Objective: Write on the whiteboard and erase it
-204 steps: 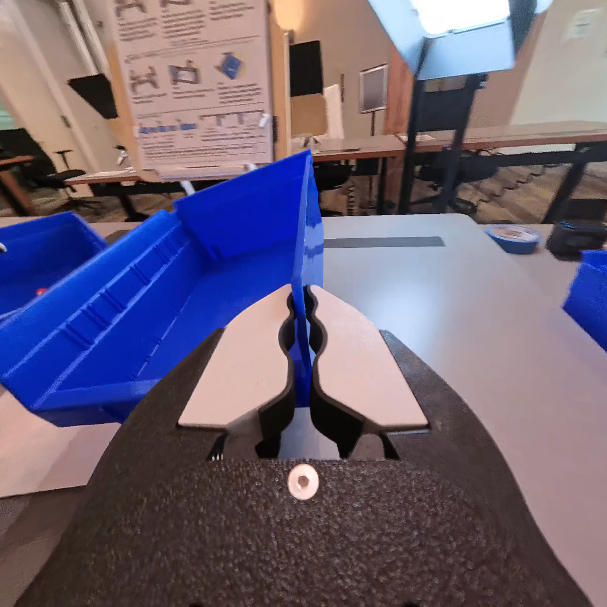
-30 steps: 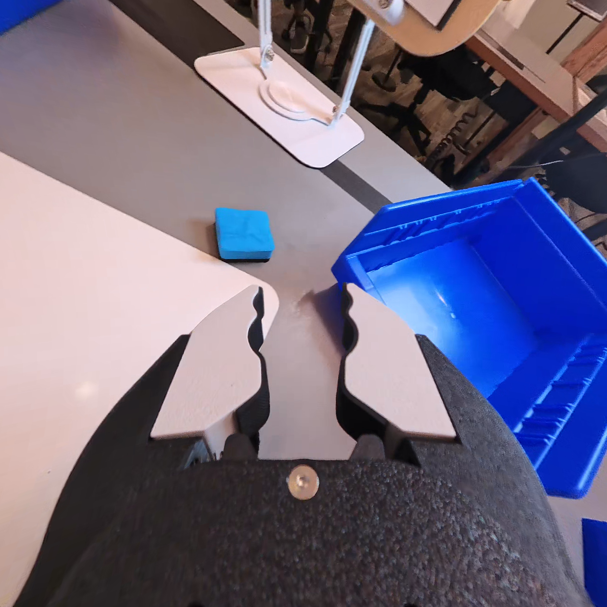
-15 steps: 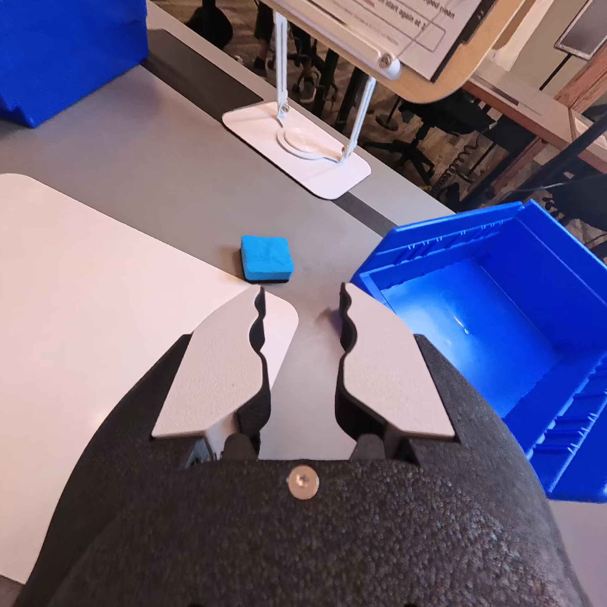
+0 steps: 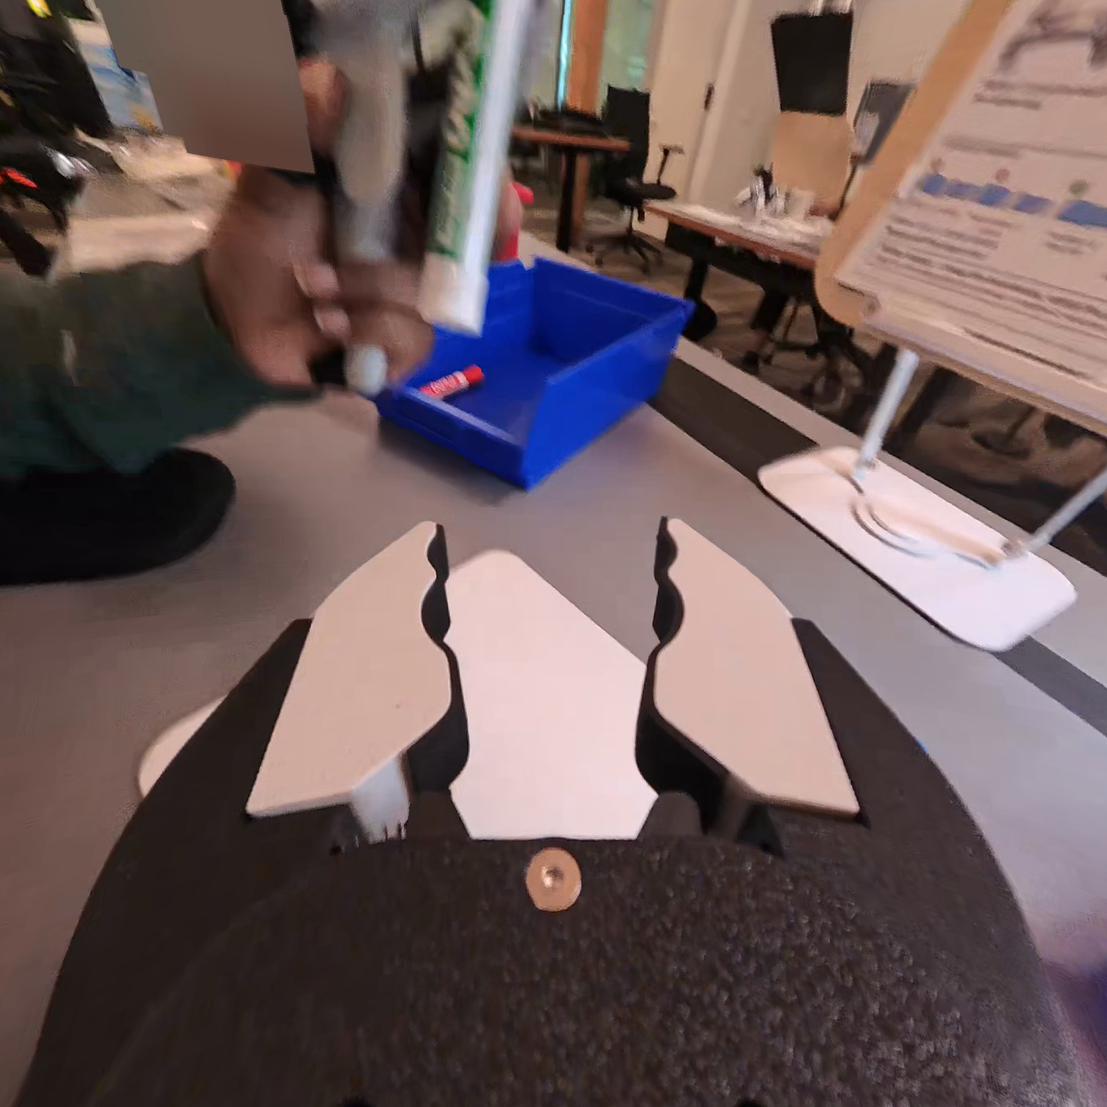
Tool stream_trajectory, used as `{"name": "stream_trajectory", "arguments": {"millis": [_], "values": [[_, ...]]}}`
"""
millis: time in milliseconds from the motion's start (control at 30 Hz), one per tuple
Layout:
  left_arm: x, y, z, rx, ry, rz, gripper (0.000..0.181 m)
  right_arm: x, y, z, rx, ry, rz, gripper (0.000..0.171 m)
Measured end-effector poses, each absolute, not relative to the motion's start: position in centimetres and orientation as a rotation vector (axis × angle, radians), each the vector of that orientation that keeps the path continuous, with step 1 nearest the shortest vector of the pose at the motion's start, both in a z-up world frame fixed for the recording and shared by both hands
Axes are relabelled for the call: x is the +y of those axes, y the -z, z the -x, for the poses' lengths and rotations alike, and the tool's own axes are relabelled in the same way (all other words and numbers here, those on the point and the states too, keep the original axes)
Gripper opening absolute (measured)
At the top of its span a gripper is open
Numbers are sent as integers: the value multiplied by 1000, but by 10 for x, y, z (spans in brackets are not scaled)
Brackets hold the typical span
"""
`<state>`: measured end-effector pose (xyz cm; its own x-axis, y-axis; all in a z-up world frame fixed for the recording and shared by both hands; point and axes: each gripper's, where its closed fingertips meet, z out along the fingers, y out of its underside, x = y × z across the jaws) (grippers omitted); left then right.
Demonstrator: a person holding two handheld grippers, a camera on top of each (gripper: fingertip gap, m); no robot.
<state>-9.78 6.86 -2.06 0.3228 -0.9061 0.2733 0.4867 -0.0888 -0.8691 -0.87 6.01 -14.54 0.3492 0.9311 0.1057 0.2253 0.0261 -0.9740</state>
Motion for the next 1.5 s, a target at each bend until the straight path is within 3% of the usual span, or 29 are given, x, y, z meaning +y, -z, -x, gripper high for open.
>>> {"name": "stream_trajectory", "arguments": {"millis": [200, 333, 567, 1200, 1500], "values": [[61, 71, 39, 202, 1558, 1165, 17, 45, 134, 41, -1042, -665, 1323, 66], [55, 88, 33, 146, 1705, 1199, 17, 56, 124, 20, -994, -575, 1252, 25], [46, 113, 22, 194, 1809, 1309, 17, 45, 132, 19, -1122, -570, 1171, 41], [39, 154, 2, -55, 2073, 1366, 18, 42, 165, 27, -1147, -688, 1228, 35], [35, 153, -2, 55, 2090, 1427, 20, 42, 162, 21, -1122, -772, 1279, 33]]}}
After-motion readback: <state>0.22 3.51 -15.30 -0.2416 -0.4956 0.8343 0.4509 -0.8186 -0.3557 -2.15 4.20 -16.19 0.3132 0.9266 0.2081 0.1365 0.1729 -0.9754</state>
